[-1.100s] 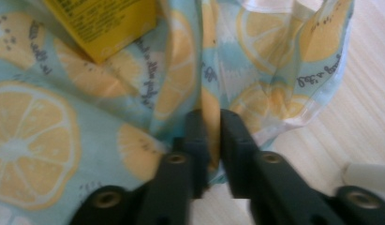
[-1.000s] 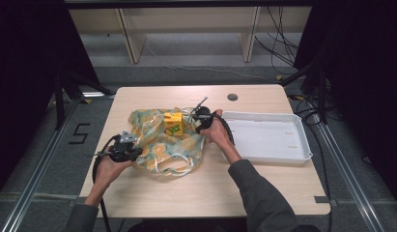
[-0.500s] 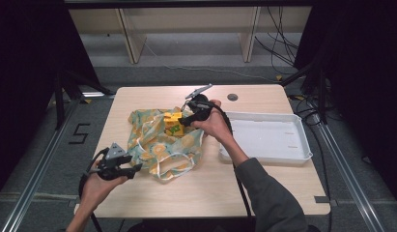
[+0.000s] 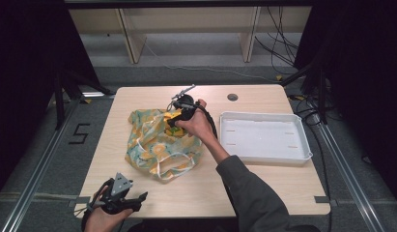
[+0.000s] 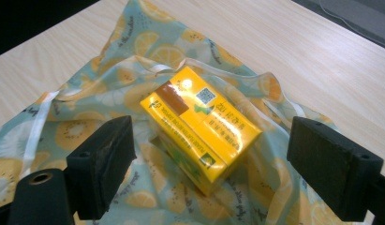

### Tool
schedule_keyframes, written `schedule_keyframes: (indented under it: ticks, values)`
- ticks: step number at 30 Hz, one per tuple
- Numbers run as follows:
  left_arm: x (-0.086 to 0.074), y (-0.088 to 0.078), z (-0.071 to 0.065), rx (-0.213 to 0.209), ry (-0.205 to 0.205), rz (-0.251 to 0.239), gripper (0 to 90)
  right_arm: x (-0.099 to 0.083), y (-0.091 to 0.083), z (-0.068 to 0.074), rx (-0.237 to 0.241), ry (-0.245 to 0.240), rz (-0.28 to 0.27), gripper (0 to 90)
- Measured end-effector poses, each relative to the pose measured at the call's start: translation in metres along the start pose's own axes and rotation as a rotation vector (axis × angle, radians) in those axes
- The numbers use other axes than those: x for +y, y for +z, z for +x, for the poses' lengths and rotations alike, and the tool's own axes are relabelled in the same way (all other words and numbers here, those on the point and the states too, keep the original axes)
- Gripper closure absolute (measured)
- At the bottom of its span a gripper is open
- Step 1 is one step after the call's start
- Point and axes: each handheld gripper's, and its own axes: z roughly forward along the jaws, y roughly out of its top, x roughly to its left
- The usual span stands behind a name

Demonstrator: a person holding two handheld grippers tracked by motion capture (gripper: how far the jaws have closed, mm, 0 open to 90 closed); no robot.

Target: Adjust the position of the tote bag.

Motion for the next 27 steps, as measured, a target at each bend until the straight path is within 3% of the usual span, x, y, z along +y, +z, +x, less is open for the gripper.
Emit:
schedule_keyframes:
  ticks: [1,3,4,6,7,8,11,12,13,15,17,22,23,27]
  values:
    - [-0.002,0.0,-0.002,0.002,0.013,0.003,29.8,0.001,0.002,0.0,0.001,0.001,-0.002,16.4]
    - [-0.005,0.003,-0.008,0.001,-0.02,-0.021,29.6,0.002,0.005,0.0,0.001,0.018,-0.001,16.4]
    - [-0.005,0.002,-0.007,0.003,0.005,-0.002,29.5,0.003,0.007,-0.001,-0.003,0.024,0.0,16.4]
    - [-0.007,0.003,-0.01,0.007,-0.016,-0.023,29.3,0.005,0.01,-0.001,-0.002,0.016,0.001,16.4]
    - [-0.007,0.002,-0.009,0.003,0.013,0.003,29.3,0.005,0.01,0.0,-0.003,0.02,0.006,16.4]
    - [-0.008,0.003,-0.009,0.014,0.019,-0.009,29.2,0.006,0.011,0.0,-0.02,0.023,0.015,16.4]
    - [-0.009,0.005,-0.012,-0.012,-0.015,-0.011,29.0,0.007,0.016,0.002,-0.007,0.025,0.021,16.4]
    - [-0.009,0.005,-0.011,0.015,0.003,0.004,29.0,0.008,0.017,0.003,-0.01,0.015,0.02,16.4]
    - [-0.009,0.004,-0.01,-0.002,0.008,0.009,28.9,0.008,0.019,0.004,-0.011,0.01,0.024,16.4]
    - [-0.009,0.006,-0.01,0.017,-0.004,-0.001,28.8,0.008,0.022,0.006,-0.013,0.014,0.032,16.4]
    - [-0.009,0.004,-0.009,0.002,0.023,0.015,28.7,0.008,0.025,0.007,-0.01,0.017,0.041,16.5]
    - [-0.01,0.007,-0.012,-0.009,0.027,0.01,28.8,0.008,0.031,0.006,-0.009,0.022,0.066,16.5]
    - [-0.01,0.008,-0.012,-0.023,0.013,0.005,28.7,0.007,0.032,0.006,-0.005,0.022,0.067,16.7]
    - [-0.01,0.007,-0.011,-0.014,0.032,0.011,28.5,0.005,0.037,0.005,-0.001,0.04,0.089,16.6]
